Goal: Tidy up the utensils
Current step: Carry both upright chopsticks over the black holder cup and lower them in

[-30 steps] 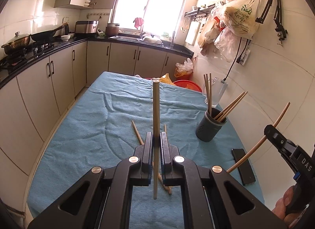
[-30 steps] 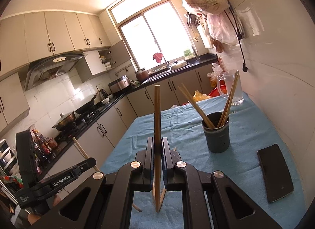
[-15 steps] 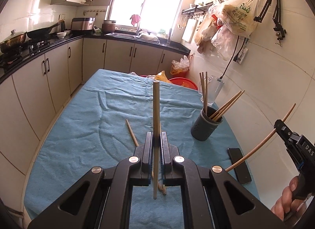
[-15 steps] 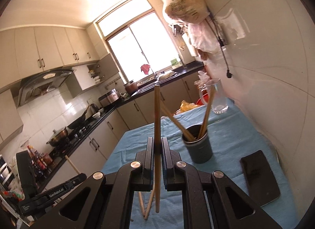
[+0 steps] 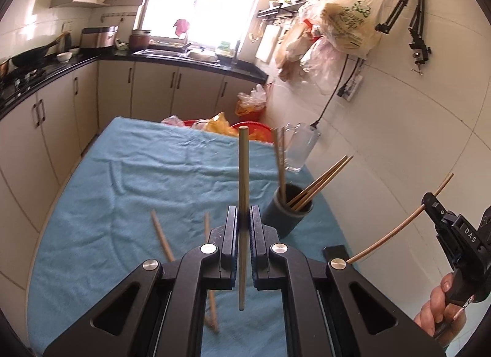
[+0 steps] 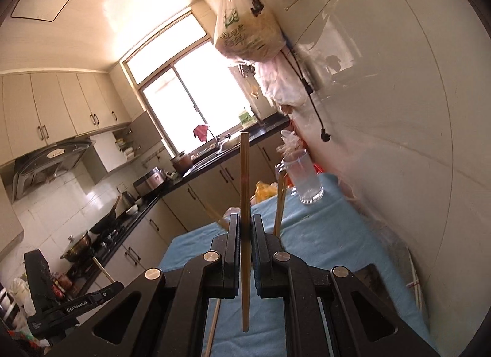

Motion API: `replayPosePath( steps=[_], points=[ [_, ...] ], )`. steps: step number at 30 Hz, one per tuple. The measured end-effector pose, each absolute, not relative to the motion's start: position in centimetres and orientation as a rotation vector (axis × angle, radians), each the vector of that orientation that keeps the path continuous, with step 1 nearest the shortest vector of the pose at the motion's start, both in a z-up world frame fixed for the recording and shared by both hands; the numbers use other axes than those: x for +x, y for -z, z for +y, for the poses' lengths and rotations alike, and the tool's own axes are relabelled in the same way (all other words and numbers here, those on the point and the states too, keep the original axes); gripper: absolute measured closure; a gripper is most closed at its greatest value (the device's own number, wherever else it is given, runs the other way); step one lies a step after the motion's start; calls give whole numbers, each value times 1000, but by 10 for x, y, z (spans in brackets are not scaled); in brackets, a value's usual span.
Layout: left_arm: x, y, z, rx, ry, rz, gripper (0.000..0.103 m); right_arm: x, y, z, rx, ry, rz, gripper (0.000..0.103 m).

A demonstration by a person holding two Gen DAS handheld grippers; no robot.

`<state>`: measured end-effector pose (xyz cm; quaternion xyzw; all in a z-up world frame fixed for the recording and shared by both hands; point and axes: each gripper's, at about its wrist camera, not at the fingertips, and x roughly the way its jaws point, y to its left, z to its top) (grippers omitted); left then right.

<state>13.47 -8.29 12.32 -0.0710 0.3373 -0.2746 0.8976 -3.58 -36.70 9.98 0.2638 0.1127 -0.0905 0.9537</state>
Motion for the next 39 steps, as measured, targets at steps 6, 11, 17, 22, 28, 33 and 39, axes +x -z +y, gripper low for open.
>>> replayPosePath(
  steps=[6, 11, 17, 22, 28, 33, 39],
  points=[
    [148, -146, -114, -133, 594, 659, 97, -27, -112, -384, 550, 199, 204, 96],
    [164, -162, -138, -136, 606, 641, 97, -14, -120, -392, 542, 219, 183, 96],
    [189, -180, -158, -173, 606, 615, 97, 8, -125, -402, 540, 246, 174, 96],
    [209, -187, -175, -194, 612, 598, 97, 29, -128, -412, 542, 256, 178, 96],
    [239, -174, -201, -215, 618, 614, 97, 61, -122, -423, 539, 280, 189, 96],
    [257, -152, -219, -204, 621, 644, 97, 89, -106, -431, 540, 289, 229, 96],
    [268, -123, -234, -165, 632, 687, 97, 115, -79, -434, 533, 292, 304, 96]
  ],
)
